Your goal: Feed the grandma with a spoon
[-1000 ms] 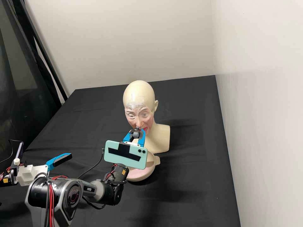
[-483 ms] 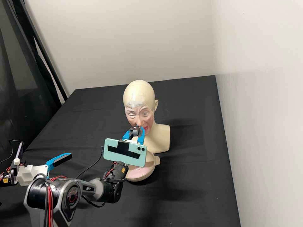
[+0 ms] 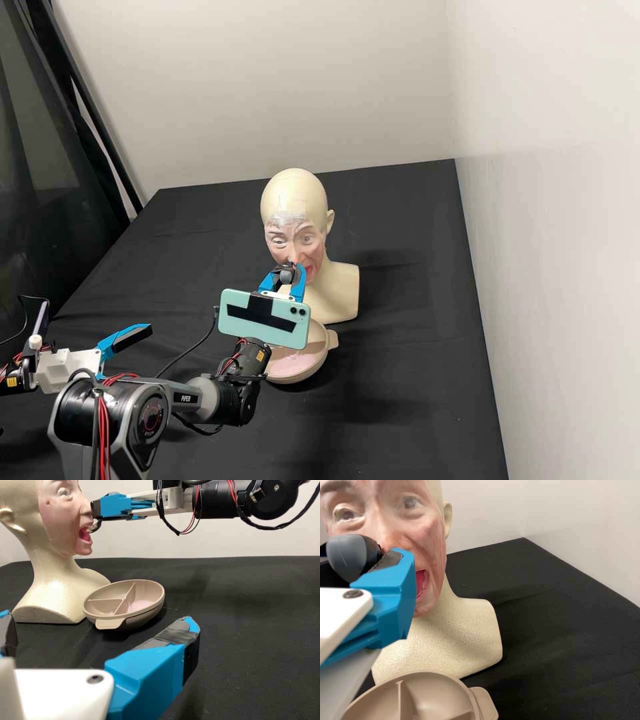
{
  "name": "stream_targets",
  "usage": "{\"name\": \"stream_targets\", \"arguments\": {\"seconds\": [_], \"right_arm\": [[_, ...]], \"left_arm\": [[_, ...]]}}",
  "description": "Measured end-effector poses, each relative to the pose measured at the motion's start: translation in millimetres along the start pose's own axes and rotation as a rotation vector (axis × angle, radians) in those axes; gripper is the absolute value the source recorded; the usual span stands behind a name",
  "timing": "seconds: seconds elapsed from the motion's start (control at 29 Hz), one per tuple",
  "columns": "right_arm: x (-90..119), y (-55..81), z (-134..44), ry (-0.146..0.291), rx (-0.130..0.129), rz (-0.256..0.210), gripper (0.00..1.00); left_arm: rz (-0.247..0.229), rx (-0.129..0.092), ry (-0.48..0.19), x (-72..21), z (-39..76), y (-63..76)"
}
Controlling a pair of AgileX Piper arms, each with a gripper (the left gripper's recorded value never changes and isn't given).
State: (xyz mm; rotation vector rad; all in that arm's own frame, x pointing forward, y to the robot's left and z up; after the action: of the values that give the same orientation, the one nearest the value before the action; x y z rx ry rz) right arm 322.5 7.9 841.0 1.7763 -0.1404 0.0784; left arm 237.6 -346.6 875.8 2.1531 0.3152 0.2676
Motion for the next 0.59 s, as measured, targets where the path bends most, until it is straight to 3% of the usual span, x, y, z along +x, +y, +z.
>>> {"name": "stream_targets", "arguments": {"seconds": [0.59], "right_arm": [[-1.1, 4.0, -3.5, 0.009, 0.001, 0.011, 0.00]], "left_arm": [[0.000, 0.000, 0.000, 0.0, 0.0, 0.0]]}}
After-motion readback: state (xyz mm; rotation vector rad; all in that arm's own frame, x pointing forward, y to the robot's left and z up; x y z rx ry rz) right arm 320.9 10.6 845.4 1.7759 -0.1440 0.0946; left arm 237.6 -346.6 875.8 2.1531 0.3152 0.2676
